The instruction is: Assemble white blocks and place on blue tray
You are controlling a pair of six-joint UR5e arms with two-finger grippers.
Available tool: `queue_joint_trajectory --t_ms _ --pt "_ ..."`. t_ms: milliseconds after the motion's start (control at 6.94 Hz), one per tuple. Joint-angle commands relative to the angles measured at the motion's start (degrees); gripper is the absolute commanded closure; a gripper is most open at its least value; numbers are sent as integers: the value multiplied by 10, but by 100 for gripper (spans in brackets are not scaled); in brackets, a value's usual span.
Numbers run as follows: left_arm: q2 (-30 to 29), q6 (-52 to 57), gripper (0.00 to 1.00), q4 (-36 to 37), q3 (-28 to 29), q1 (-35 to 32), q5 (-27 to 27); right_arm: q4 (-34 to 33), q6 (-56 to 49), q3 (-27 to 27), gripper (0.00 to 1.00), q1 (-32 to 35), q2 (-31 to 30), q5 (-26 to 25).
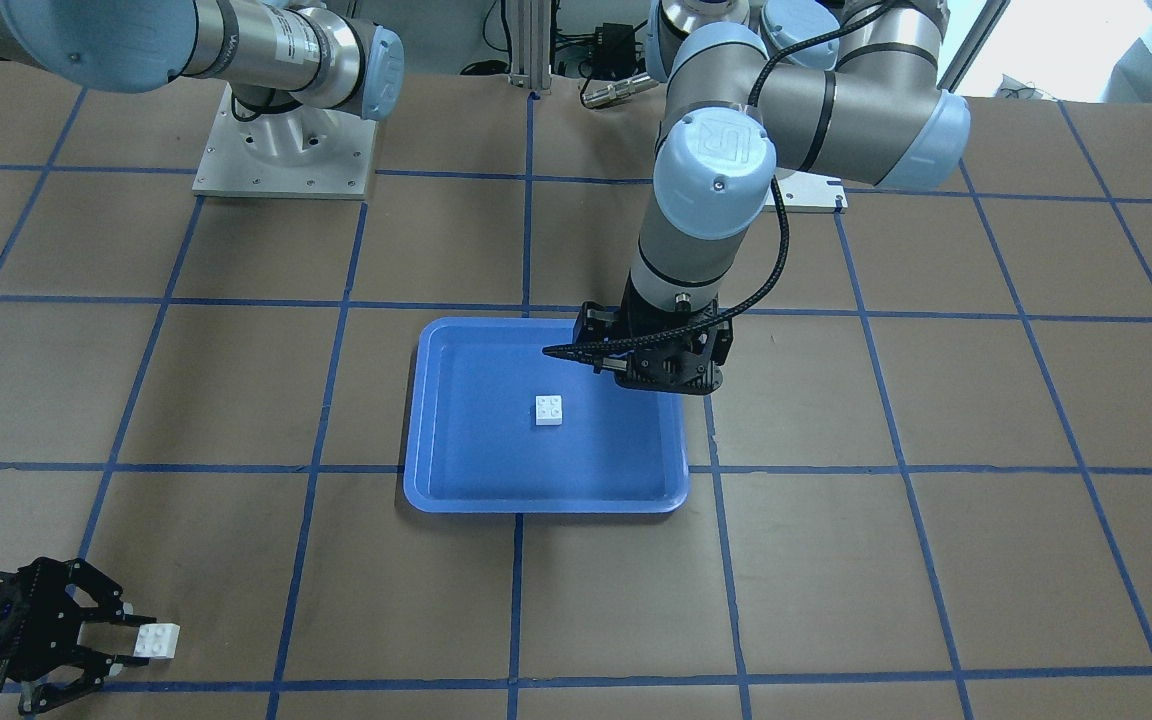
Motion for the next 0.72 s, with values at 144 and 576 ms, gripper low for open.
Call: queue_joint_trajectory --t_ms 144,576 --pt "-2 1 0 6 -24 7 -4 150 30 7 100 23 -63 4" --pt "-6 -1 6 54 -51 10 -9 73 155 154 100 106 -187 9"
